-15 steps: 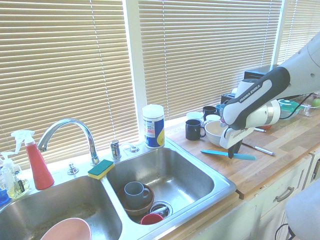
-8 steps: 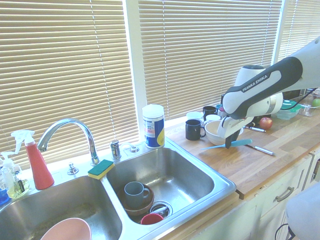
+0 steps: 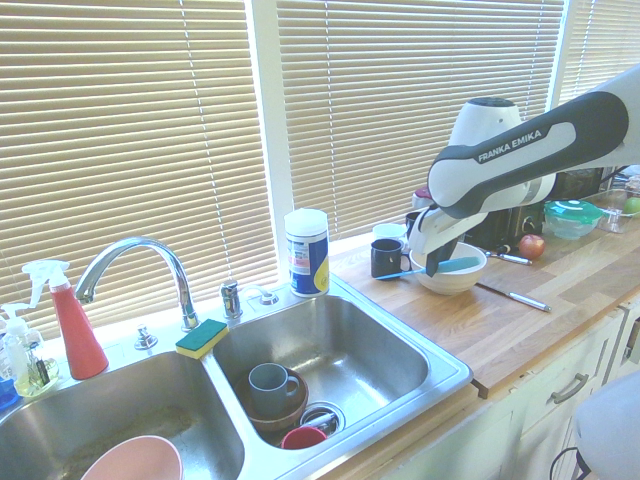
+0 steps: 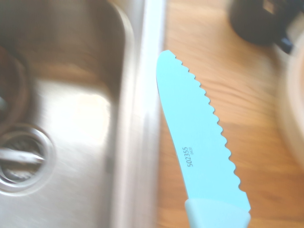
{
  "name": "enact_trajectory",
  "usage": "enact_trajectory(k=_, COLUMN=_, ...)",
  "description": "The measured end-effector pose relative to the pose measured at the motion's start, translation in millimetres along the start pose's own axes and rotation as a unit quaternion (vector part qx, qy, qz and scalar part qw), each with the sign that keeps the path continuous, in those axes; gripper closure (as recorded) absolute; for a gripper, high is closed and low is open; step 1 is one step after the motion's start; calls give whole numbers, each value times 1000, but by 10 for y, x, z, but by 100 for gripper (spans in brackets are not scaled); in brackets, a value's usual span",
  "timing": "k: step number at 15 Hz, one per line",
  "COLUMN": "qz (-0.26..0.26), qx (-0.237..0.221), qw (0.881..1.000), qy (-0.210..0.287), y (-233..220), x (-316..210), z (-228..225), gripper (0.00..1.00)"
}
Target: Put the knife into the sink
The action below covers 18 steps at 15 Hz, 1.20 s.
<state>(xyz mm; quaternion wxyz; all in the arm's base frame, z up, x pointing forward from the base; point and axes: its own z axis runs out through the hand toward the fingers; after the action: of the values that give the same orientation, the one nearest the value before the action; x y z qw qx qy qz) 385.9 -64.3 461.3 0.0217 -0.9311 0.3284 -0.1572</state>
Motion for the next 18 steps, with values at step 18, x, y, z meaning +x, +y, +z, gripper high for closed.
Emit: enact_trajectory(k=18, qz=129, qx=-39, qw=991, qy=-17, y=-1930, x=-1263, z=1930, gripper=100)
